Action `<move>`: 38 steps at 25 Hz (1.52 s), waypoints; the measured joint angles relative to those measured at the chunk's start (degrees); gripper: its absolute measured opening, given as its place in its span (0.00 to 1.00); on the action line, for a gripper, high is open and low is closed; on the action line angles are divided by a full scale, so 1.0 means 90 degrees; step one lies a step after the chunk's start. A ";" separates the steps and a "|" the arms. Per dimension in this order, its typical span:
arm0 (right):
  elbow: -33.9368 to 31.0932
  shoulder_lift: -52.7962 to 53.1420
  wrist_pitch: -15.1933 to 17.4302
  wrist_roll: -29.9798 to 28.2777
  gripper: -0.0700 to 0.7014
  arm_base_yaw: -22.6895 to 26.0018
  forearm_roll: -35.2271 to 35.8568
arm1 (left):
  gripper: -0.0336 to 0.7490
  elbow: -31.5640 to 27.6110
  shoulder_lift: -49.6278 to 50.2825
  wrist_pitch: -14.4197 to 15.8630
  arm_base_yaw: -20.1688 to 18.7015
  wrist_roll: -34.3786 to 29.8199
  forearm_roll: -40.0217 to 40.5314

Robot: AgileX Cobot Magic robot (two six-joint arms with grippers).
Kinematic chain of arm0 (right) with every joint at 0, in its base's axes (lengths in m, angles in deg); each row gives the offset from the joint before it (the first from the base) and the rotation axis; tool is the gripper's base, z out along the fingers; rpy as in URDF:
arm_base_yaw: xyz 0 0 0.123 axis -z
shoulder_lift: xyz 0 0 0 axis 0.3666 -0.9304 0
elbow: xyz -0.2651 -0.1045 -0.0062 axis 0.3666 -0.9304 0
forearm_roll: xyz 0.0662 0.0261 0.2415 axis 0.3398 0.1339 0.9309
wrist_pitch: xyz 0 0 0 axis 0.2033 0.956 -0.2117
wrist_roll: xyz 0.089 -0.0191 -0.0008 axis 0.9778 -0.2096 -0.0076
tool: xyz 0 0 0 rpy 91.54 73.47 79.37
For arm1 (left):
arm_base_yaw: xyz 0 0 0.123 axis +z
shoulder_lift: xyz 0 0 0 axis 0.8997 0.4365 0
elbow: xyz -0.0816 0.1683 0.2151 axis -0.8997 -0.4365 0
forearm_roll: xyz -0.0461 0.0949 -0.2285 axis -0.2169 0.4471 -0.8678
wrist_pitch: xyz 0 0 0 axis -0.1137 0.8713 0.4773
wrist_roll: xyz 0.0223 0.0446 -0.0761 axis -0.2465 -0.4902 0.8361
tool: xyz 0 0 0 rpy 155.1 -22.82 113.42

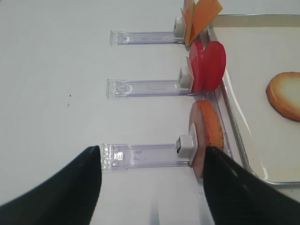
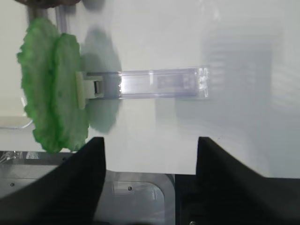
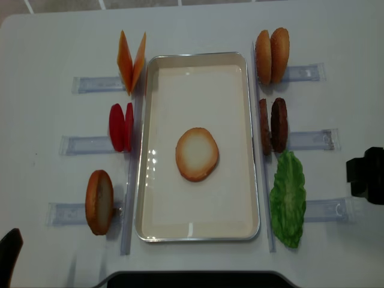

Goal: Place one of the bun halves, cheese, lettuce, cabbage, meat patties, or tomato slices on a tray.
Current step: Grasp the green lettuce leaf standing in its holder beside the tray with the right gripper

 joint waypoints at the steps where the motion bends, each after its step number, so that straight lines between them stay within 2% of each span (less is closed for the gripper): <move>1: 0.0000 -0.0061 0.0000 0.0420 0.62 -0.0405 -0.0157 | 0.70 0.0000 0.0000 0.0000 0.0000 0.0000 0.0000; 3: 0.0057 -0.0246 0.0026 0.1210 0.62 -0.1379 -0.0431 | 0.70 0.0000 0.0000 0.0000 0.0000 0.0000 0.0000; 6: 0.0376 -0.0683 0.0026 0.2196 0.62 -0.2527 -0.0911 | 0.70 0.0000 0.0000 0.0000 0.0000 0.0000 0.0000; 9: 0.0760 -0.1188 0.0020 0.2684 0.62 -0.3017 -0.1202 | 0.70 0.0000 0.0000 0.0000 0.0000 0.0000 0.0000; 16: 0.1066 -0.1903 -0.0154 0.2529 0.62 -0.2699 -0.1278 | 0.70 0.0000 0.0000 0.0000 0.0000 0.0000 0.0000; 21: 0.1068 -0.2103 -0.0216 0.2076 0.62 -0.2302 -0.1138 | 0.70 0.0000 0.0000 0.0000 0.0000 0.0000 0.0000; 24: 0.1068 -0.2143 -0.0397 0.1833 0.62 -0.2098 -0.0977 | 0.70 0.0000 0.0000 0.0000 0.0000 0.0000 0.0000; 28: 0.1068 -0.2186 -0.0637 0.1731 0.62 -0.2057 -0.0818 | 0.70 0.0000 0.0000 0.0000 0.0000 0.0000 0.0000; 38: 0.1068 -0.2802 -0.0800 0.1491 0.61 -0.2057 -0.0640 | 0.70 0.0000 0.0000 0.0000 0.0000 0.0000 -0.0003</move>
